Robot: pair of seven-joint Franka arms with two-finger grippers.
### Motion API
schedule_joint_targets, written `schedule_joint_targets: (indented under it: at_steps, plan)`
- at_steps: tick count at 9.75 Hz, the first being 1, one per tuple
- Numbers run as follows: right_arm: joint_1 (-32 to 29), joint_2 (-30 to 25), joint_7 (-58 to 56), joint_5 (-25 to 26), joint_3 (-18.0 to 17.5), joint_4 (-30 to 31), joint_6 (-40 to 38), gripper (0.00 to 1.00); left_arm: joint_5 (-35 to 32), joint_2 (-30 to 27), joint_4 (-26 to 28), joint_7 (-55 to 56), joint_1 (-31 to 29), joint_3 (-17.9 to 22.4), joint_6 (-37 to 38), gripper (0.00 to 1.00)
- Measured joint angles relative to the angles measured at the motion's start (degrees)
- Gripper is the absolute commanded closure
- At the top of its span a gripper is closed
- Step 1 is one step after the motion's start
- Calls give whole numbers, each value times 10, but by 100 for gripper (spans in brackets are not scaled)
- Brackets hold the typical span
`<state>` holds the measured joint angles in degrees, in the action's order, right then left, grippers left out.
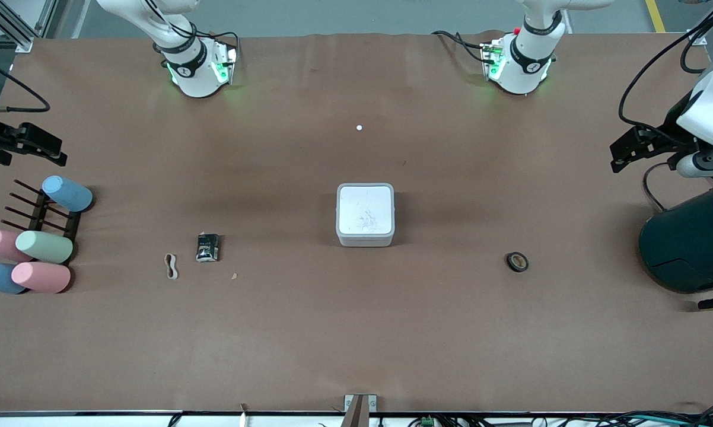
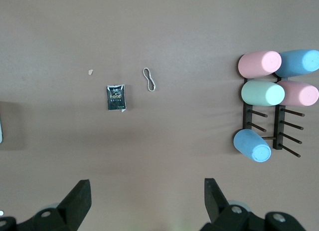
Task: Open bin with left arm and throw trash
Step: 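Open the bin with the left gripper while the right gripper reaches the tissues, then grasp the packet with the right gripper while the left gripper reaches the tape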
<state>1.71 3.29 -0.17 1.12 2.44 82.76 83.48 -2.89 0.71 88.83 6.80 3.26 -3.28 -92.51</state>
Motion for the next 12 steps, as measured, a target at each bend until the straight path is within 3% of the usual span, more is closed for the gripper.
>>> schedule_joint_targets:
  at_steps: [3, 4, 5, 6, 7, 9, 12]
  plan:
    - [0, 0, 0, 0, 1, 0, 7, 0, 15, 11, -2, 0, 7, -4, 4, 4]
    - [-1, 3, 0, -2, 2, 2, 18, 0, 31, 26, -2, 5, 27, -18, 2, 44]
    - [0, 16, 1, -4, 1, 4, 26, 0, 39, 52, -6, 20, 57, -35, -9, 75]
    - [3, 36, 1, -10, 0, 5, 32, 0, 41, 91, -18, 34, 98, -50, -24, 93]
    - [10, 58, 1, -31, -1, 7, 51, 0, 42, 137, -33, 50, 144, -57, -57, 100]
    - [26, 110, 1, -60, -3, 34, 143, 0, 42, 229, -44, 116, 224, -57, -165, 100]
    - [50, 176, 1, -64, -3, 197, 433, 0, 42, 341, -53, 168, 288, -58, -305, 100]
